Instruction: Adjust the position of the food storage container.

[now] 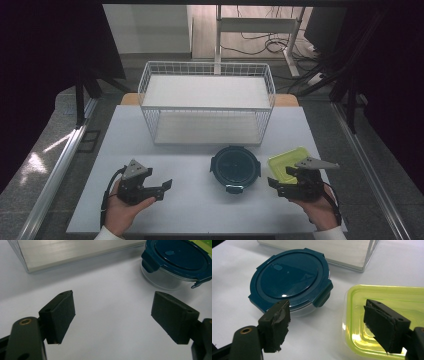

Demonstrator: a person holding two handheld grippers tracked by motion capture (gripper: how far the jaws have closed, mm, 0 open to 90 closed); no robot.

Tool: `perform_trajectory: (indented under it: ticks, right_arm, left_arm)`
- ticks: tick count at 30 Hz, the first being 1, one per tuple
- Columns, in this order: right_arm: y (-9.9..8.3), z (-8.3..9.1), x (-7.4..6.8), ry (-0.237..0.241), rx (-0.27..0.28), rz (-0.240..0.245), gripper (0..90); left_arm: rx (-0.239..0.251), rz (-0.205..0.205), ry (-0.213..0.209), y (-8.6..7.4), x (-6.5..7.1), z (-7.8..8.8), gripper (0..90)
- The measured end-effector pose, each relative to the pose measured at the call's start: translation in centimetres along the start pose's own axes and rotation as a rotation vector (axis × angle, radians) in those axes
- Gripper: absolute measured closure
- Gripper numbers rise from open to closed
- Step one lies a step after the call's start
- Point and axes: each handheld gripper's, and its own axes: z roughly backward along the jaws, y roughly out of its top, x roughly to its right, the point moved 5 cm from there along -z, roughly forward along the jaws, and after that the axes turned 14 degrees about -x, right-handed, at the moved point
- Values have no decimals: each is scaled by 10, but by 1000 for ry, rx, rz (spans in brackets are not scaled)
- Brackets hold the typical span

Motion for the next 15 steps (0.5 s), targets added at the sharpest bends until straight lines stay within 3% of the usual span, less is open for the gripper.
perform_trajectory:
  ticks: [3,5,7,10,15]
  right_arm:
    - [1,1,1,10,3,-9,238]
    - [0,2,2,21,1,-14,258]
    - [-2,3,1,25,-6,-11,274]
    - [-1,3,0,27,-5,-4,287]
    - [-3,5,-1,19,-7,-14,285]
  left_arm:
    - [-14,12,1,-1,-2,-2,191]
    - [-21,30,-31,-2,-5,-4,191]
    - [-8,23,-55,1,-5,-2,187]
    - [-2,2,-26,-1,-6,2,186]
    - [6,-16,-12,-1,-6,4,176]
